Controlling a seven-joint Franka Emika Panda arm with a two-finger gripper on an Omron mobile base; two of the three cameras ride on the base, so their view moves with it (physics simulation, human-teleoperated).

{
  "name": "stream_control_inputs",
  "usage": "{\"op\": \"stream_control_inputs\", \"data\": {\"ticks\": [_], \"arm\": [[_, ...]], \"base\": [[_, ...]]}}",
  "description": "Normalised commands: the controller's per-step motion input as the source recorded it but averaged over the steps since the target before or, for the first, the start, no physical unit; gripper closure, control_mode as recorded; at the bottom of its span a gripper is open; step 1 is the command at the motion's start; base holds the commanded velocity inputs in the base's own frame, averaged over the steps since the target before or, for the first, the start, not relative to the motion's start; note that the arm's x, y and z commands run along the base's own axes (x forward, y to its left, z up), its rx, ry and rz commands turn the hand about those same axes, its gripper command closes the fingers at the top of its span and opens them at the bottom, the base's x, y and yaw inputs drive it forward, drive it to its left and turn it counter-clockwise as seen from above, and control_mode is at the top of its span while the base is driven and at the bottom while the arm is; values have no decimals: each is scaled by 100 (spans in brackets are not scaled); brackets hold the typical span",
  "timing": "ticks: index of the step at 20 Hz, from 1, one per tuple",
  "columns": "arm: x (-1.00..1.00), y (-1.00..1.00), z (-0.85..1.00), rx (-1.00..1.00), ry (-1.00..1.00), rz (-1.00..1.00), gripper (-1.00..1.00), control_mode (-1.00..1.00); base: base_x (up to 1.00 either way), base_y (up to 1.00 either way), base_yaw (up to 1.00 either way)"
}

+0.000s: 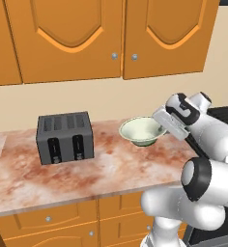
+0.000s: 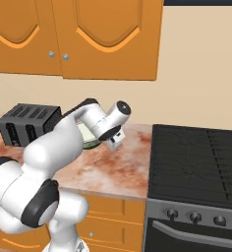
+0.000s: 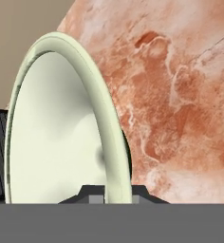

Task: Pick the cup and bowl from the counter and place them on the counter next to the sink.

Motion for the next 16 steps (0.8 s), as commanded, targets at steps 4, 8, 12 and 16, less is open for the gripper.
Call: {"op": "stream_control_inputs", "data": {"ticks": [4, 8, 12, 16], "arm": [[-44, -11, -1, 10, 0, 13, 100, -100], [-34, 0, -8, 12, -4, 14, 100, -100], [-32, 0, 0, 13, -6, 14, 100, -100], [-43, 0, 5, 9, -1, 13, 100, -100]], "base": [[0, 0, 0], [0, 0, 0], [0, 0, 0], [0, 0, 0]]}}
